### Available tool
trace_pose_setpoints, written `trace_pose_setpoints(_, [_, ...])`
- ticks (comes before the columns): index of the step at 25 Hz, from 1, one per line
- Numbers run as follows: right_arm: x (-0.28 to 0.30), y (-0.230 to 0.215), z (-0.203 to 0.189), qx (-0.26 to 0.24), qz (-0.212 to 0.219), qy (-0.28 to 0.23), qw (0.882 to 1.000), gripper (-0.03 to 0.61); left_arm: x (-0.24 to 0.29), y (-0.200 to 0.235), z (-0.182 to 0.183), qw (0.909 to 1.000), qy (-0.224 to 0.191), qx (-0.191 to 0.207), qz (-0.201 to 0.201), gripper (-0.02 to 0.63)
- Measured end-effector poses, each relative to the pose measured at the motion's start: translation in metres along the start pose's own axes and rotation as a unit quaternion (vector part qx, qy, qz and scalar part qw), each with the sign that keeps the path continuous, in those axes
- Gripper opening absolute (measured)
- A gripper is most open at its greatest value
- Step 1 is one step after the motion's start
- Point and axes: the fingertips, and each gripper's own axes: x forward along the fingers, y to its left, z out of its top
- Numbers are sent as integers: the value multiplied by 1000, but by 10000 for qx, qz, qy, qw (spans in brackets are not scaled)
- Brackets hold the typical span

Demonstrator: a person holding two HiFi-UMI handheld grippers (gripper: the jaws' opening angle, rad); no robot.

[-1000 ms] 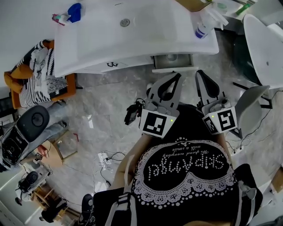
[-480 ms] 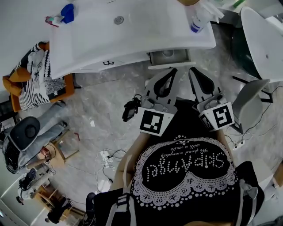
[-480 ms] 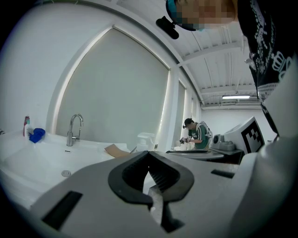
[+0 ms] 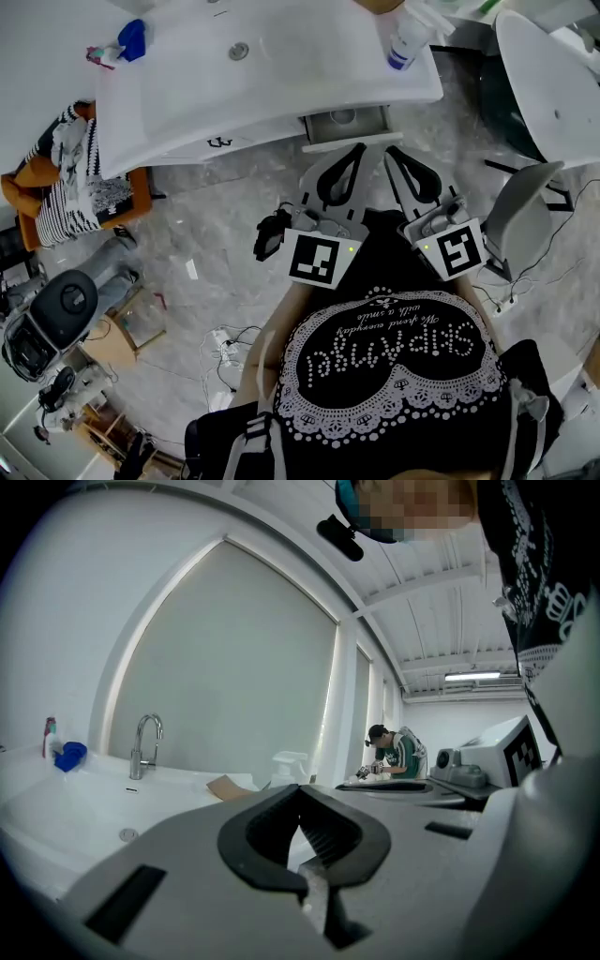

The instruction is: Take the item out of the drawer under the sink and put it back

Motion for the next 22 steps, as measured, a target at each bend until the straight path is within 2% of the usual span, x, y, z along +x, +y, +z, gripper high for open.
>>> trace_pose_setpoints(11, [0,-14,0,199,-152,-15,9997,18,3,0,0,10000,14,43,-16,3])
trace_pose_setpoints(22, [3,-5,-4,133,50,125,9998,18,-2,0,0,10000,-29,0,79,3])
